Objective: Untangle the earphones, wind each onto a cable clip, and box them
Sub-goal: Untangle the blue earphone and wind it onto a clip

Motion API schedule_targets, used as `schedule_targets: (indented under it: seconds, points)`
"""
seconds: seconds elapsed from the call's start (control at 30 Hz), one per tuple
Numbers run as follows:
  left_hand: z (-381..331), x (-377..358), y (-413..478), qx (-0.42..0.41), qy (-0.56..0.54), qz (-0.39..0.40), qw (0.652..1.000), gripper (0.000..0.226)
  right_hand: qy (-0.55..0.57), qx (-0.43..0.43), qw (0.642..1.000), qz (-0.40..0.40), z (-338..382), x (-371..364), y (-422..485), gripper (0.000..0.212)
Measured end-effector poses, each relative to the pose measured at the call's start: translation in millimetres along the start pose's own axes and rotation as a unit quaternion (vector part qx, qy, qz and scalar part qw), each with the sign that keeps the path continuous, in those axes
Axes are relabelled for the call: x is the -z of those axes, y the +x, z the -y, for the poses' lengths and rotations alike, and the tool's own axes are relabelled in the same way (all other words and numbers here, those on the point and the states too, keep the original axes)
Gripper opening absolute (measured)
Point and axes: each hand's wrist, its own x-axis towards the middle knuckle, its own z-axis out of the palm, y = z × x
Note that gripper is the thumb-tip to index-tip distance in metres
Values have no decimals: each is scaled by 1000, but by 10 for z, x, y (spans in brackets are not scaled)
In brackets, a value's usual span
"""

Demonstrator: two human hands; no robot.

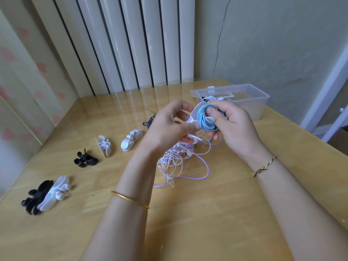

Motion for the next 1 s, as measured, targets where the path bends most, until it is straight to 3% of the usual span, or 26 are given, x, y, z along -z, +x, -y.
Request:
schedule_targets:
  seconds: [0.17,0.33,0.57,0.7,1.0]
  points:
    - [-7,-6,6,-12,47,1,999,22,-60,62,992,-94,-36,-63,-12,13]
    - [-5,-37,9,-23,88,10,996,17,-137,113,974,-141,-80,-98,-6,21]
    - [65,-20,33,-61,149,-4,987,13,-51,-19,998,-34,-24,-31,17,17]
    - [18,-18,9,-65,126,-15,990,14,38,-37,999,-8,-1,-16,20,23]
    - [-31,9,-21,-64,115,-21,991,16,53,-36,998,-8,28,-59,-14,22]
